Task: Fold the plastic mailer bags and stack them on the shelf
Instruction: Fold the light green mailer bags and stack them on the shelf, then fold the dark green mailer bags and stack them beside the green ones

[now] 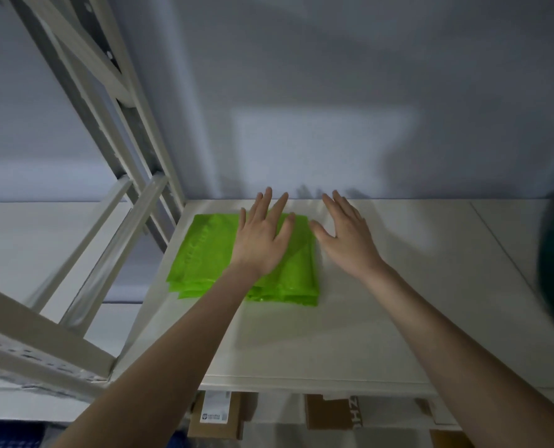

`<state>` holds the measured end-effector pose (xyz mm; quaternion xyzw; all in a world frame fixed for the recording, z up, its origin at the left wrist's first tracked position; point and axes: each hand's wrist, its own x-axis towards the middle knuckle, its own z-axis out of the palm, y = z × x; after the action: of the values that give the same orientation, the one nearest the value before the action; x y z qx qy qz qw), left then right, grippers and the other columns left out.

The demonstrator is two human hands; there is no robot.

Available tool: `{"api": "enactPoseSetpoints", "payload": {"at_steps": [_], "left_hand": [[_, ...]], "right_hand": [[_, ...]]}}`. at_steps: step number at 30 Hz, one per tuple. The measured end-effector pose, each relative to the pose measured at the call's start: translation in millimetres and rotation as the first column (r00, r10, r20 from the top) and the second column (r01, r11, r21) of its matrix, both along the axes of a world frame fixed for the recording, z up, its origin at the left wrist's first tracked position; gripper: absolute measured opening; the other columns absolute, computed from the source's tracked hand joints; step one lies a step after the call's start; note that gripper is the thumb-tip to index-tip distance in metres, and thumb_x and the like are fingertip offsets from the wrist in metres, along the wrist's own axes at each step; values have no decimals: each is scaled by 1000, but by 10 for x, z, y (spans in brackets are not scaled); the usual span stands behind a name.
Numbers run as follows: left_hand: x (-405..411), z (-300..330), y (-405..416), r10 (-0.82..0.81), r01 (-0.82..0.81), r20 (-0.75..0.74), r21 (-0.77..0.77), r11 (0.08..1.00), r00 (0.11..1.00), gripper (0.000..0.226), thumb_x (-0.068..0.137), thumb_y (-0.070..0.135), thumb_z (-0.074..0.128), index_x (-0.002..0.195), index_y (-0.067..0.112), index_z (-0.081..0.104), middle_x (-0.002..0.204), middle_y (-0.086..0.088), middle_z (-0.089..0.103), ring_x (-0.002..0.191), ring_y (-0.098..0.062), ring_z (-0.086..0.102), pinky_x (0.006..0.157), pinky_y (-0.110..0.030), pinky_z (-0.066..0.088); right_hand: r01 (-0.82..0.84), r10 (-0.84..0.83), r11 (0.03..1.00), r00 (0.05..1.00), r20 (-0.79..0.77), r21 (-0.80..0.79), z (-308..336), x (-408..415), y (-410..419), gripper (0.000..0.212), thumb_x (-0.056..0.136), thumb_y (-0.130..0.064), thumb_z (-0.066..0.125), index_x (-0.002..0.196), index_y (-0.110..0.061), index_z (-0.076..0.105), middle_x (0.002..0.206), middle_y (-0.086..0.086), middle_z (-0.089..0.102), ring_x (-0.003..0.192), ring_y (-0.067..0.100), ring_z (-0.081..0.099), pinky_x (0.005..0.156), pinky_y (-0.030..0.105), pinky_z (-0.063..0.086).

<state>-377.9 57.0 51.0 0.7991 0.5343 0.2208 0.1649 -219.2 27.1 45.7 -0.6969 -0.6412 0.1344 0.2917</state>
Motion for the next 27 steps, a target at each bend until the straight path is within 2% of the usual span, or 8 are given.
{"api": "enactPoseSetpoints", "payload": {"at_steps": [5,9,12,15,19,21,24,27], "left_hand": [[524,191,-89,-48,47,51,15,999,998,49,100,41,27,148,30,21,159,3,7,146,-12,-1,119,-40,-2],[1052,355,-179,-52,47,134,41,998,990,47,100,41,31,146,30,28,157,4,15,146,-12,6,118,-37,1],[1541,466,-271,-69,62,207,43,997,976,45,99,39,35,142,25,36,153,1,26,142,-15,19,117,-39,14],[2027,548,-386,-98,96,292,23,995,951,43,99,36,37,139,22,41,147,1,34,135,-17,30,111,-34,24],[2670,573,-552,-167,194,349,-45,980,922,40,99,32,36,138,21,40,143,1,37,129,-17,35,100,-27,27],[3014,522,-608,-202,249,358,-89,964,912,38,100,26,35,136,16,41,141,-1,39,126,-19,38,100,-29,30],[3499,367,-676,-178,268,396,-186,945,901,40,99,30,38,137,18,40,133,-5,45,119,-18,45,95,-25,30],[4013,188,-794,-194,304,367,-271,913,910,44,98,34,39,139,18,37,137,-7,44,126,-22,42,101,-28,30]], "right_hand": [[59,-59,998,998,-4,23,197,550,-133,61,95,-41,45,149,-22,23,158,-2,13,146,15,9,117,44,13],[100,-101,992,995,5,70,408,1093,-293,58,95,-39,45,147,-20,27,157,0,17,144,17,12,116,36,16],[150,-151,983,989,-4,102,556,1582,-464,56,96,-37,45,146,-18,30,156,1,21,144,17,15,115,34,16],[193,-197,972,980,18,135,653,2073,-624,54,96,-36,46,144,-16,33,154,4,27,142,19,20,114,34,19],[262,-272,947,962,31,185,707,2765,-899,52,95,-32,49,141,-10,39,147,7,38,136,23,31,110,37,28],[312,-317,934,948,2,176,698,3149,-1079,51,94,-31,51,140,-10,40,145,7,40,135,23,33,110,40,30],[398,-403,908,915,9,132,619,3694,-1372,52,94,-34,49,140,-12,39,143,7,41,133,24,34,109,42,32],[488,-490,870,871,13,70,501,4198,-1693,55,94,-36,49,142,-13,35,144,7,37,133,25,33,108,41,32]]}}
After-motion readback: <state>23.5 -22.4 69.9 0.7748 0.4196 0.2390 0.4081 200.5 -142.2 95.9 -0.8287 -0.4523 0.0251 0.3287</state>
